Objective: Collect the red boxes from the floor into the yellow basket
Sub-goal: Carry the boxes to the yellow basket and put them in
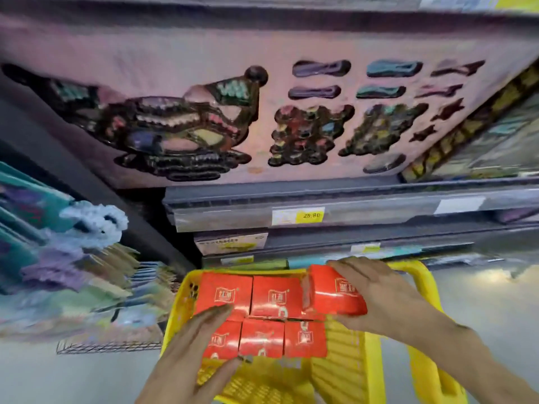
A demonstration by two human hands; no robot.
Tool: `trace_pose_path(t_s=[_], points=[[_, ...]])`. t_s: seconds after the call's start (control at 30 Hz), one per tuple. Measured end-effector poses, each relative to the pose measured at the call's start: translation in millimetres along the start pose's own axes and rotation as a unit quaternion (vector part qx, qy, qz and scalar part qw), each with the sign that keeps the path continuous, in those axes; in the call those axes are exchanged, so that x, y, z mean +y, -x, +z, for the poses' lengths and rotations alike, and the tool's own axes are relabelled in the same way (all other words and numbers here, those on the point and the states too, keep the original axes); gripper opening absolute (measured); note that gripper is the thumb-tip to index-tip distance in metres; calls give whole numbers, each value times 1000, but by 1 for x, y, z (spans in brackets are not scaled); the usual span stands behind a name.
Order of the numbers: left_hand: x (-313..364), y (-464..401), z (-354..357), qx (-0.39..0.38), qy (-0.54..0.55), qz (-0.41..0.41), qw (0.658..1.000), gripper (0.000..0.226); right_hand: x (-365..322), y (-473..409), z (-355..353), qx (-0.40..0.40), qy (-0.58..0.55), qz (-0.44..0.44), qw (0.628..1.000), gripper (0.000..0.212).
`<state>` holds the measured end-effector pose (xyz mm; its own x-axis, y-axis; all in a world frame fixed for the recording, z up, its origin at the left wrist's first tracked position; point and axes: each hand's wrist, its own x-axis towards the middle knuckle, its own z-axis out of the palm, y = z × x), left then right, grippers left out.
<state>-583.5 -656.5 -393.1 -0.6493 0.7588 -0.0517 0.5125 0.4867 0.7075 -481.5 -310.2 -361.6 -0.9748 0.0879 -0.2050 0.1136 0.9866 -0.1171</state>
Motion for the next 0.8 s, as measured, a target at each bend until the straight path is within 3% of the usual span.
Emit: trace_pose_path(t_s=[0.17, 0.33, 0.6, 0.8], points=[[-8, 3, 11, 15, 14, -53, 998, 70, 0, -5, 19, -26, -6, -26, 999, 90], [-9, 5, 23, 1, 22, -51, 998, 72, 5, -8, 50, -32, -35, -6, 999, 91], [-16, 6, 41, -31, 6, -72, 997, 70, 4, -18, 109, -108, -75, 17, 991, 92], [-18, 7, 42, -42, -10, -59, 997, 70, 6, -25, 126, -111, -88, 25, 990, 98]])
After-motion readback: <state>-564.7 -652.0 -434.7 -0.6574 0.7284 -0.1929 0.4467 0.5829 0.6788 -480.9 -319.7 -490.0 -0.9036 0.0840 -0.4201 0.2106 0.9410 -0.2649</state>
